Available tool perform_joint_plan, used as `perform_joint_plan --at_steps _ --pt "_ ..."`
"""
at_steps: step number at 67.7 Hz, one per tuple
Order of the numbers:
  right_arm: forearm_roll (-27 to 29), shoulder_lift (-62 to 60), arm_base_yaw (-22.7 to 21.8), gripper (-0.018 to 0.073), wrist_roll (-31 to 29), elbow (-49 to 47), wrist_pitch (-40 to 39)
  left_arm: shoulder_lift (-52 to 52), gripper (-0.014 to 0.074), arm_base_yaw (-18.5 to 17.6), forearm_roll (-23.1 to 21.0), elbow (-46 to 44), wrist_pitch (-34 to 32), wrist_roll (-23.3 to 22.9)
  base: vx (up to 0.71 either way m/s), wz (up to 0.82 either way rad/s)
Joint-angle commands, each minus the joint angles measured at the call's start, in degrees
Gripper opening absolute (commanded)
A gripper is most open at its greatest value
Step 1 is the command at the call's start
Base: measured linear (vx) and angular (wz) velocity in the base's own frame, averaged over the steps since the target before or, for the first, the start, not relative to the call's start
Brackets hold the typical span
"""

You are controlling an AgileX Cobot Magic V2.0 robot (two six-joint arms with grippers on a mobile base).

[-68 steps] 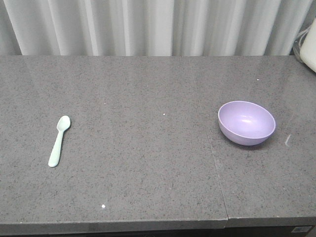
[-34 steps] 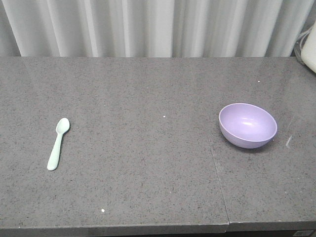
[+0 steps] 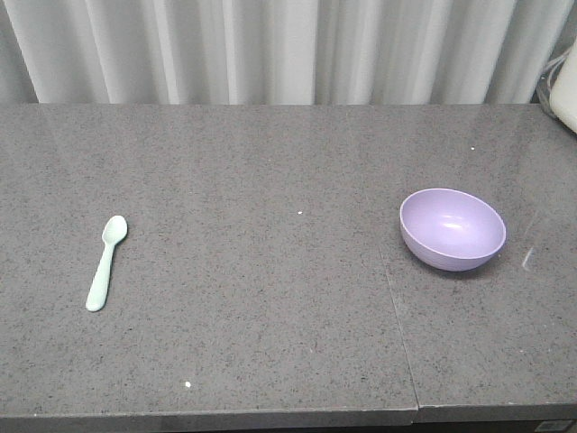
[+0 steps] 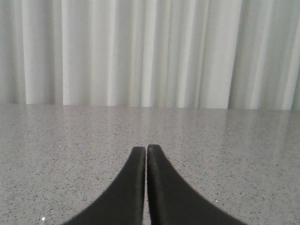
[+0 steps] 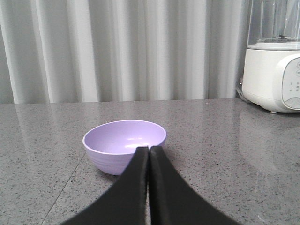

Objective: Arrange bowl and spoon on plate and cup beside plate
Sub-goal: 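Lower both grippers, left over the white spoon, right near bowl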

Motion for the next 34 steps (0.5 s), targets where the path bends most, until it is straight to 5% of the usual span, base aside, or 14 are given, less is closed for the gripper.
perform_joint_plan --at_steps 1,34 --pt "-0.2 -0.5 -0.4 -0.0010 -0.3 0.4 -4.5 -0.8 -0.0006 -0.2 -0.2 -1.0 -3.9 -0.4 0.00 0.00" --pt "-0.2 -0.5 -0.4 -0.0010 -0.3 0.4 -4.5 -0.8 -0.0006 -0.2 -0.2 -1.0 -3.9 -0.4 0.00 0.00"
